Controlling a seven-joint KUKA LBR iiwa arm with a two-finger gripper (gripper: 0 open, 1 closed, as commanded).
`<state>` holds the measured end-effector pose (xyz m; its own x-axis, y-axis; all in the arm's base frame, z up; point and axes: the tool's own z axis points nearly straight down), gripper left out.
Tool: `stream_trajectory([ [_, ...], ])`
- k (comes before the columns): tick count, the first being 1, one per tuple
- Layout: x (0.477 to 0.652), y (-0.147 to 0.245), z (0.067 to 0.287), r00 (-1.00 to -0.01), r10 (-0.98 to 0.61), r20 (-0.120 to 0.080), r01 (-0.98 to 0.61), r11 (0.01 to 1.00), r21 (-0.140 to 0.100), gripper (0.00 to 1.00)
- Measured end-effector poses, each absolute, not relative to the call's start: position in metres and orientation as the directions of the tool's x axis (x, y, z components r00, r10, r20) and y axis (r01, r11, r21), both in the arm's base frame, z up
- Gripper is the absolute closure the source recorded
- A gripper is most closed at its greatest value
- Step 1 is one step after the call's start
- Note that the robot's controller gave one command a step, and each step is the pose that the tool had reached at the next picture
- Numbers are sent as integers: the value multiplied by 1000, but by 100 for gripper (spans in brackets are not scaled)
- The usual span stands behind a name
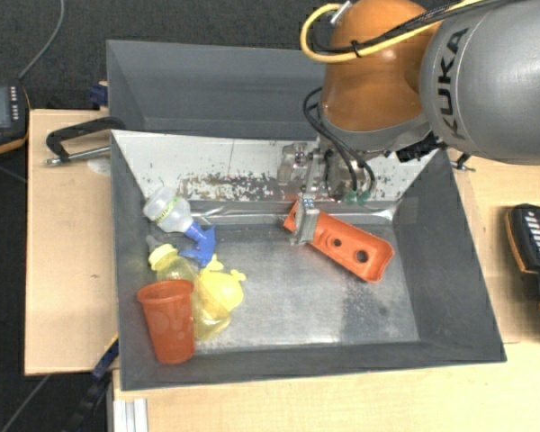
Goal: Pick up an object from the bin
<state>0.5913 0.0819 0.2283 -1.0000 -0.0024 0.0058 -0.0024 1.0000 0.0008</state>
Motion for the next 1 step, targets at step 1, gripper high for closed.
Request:
stream_trajectory([
  [1,592,82,234,-1000,-1,-3,-1,1000,2,0],
])
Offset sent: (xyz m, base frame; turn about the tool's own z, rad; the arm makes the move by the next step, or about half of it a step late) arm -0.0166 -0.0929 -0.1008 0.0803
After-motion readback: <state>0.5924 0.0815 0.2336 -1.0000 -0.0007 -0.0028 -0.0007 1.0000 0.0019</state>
